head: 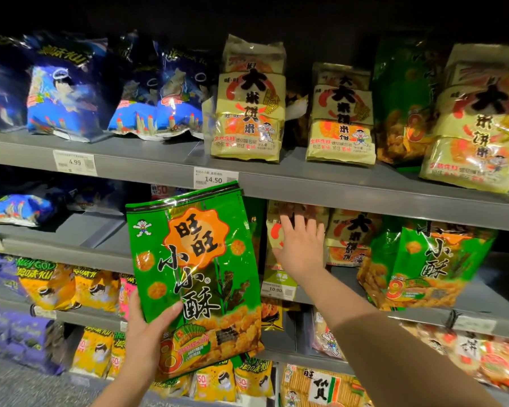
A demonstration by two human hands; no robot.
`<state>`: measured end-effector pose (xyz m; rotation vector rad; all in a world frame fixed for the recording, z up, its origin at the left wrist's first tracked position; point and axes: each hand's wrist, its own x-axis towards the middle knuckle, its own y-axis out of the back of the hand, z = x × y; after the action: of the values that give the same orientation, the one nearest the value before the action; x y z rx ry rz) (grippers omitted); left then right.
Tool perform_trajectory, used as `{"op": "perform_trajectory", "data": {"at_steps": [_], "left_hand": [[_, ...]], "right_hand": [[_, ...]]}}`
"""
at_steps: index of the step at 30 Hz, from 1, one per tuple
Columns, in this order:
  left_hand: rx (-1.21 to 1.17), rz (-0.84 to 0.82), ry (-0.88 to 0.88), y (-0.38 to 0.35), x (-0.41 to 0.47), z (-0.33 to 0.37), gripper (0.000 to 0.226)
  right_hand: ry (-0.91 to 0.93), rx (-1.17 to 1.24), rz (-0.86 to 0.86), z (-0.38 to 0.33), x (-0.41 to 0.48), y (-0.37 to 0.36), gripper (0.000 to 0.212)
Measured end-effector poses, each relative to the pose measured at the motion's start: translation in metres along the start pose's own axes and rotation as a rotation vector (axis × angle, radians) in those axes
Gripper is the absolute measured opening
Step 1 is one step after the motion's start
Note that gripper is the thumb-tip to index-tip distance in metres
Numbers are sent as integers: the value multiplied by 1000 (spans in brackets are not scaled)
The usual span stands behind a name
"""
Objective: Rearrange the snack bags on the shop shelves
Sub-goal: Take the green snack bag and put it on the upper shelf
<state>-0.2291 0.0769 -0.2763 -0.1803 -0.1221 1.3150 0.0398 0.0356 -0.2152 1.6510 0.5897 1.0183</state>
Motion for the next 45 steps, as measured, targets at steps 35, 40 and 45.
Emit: {"op": "perform_trajectory", "data": {"at_steps": [35,40,45], "left_hand": [[-97,-255,-196,-202,-57,140,94],[-128,-262,-249,-246,-48,153,86],[-140,-279,-291,-264,-40,160,65]], "right_hand": [[-76,446,373,173,-32,186,53],[-418,564,435,226,2,208,82],[-638,739,270,248,31,209,101]]}}
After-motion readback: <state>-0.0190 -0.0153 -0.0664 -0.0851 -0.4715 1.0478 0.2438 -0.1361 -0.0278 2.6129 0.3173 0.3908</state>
